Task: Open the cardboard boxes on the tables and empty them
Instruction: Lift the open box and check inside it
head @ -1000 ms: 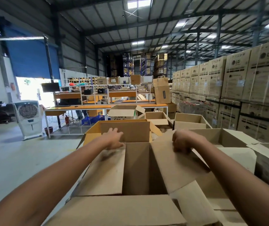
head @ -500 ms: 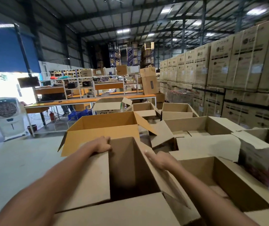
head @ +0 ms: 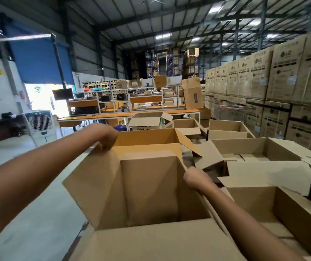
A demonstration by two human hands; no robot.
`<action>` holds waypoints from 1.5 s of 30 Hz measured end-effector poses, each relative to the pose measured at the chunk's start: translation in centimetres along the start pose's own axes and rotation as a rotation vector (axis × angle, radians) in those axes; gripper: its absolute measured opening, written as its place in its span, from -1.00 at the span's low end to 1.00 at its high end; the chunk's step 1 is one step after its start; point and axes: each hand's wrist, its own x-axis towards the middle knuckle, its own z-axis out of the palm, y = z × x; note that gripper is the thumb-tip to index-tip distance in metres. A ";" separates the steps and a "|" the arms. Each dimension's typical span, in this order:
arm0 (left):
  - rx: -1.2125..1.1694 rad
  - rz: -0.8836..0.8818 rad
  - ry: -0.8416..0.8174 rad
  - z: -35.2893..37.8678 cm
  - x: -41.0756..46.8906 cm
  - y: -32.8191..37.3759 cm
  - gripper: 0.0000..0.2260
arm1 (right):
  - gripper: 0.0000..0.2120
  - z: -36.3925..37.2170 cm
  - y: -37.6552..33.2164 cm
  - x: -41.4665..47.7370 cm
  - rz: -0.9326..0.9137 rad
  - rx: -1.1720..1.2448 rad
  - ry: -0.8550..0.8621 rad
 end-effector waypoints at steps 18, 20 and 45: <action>-1.162 -0.108 0.120 16.5 -5.5 3.8 -0.81 | -0.69 0.5 0.3 -3.1 -0.063 0.314 -0.035; -1.050 -0.172 0.233 16.5 -5.0 3.1 -0.79 | -0.53 0.5 -0.3 -4.7 -0.087 0.332 -0.100; -1.035 0.063 0.831 22.8 -16.1 4.4 -0.54 | -0.57 5.7 -0.2 -17.5 -0.253 0.352 0.179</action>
